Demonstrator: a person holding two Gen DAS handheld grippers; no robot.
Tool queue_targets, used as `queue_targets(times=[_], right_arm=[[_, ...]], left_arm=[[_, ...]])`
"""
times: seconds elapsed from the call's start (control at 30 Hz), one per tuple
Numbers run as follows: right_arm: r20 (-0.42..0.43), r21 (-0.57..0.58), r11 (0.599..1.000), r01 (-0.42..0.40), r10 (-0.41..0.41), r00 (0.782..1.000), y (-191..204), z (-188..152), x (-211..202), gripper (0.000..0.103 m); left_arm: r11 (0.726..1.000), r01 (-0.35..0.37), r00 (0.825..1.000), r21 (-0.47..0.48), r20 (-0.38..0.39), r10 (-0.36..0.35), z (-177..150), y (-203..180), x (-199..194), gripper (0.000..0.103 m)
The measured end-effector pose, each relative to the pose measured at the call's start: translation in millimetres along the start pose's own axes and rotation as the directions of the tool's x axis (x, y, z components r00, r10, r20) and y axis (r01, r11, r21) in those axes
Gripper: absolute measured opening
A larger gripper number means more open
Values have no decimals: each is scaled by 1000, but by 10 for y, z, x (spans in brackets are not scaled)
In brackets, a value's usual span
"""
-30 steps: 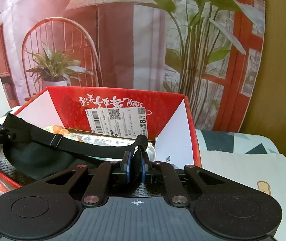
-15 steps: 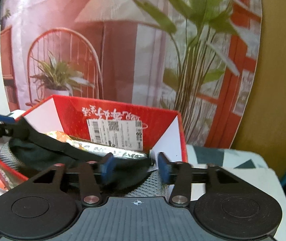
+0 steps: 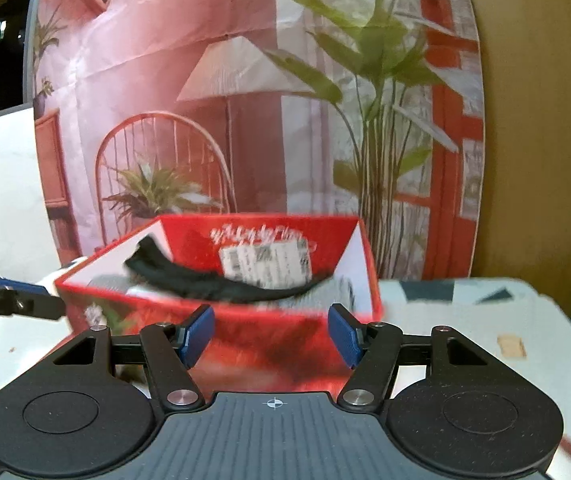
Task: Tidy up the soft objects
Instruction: 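Close the left tool on the black gloves while the right tool grips them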
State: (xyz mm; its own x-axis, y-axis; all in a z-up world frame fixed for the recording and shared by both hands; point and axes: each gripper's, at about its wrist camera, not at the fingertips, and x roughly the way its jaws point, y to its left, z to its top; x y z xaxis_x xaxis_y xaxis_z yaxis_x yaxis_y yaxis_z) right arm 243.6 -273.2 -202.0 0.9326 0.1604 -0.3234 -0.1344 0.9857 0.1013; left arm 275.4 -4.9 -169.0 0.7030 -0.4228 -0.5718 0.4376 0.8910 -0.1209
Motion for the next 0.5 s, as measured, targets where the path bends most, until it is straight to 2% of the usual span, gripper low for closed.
queue_targets(times=[0.3, 0.37, 0.5], right_arm=[[-176, 51, 998, 31, -22, 984, 47, -663, 131, 57], [-205, 70, 997, 40, -25, 978, 33, -746, 178, 57], [-226, 82, 995, 50, -30, 974, 17, -807, 242, 57]], left_arm=[[999, 26, 991, -48, -130, -32, -342, 33, 538, 56], [997, 47, 988, -54, -146, -55, -381, 37, 636, 56], [998, 44, 987, -47, -152, -51, -427, 49, 748, 56]])
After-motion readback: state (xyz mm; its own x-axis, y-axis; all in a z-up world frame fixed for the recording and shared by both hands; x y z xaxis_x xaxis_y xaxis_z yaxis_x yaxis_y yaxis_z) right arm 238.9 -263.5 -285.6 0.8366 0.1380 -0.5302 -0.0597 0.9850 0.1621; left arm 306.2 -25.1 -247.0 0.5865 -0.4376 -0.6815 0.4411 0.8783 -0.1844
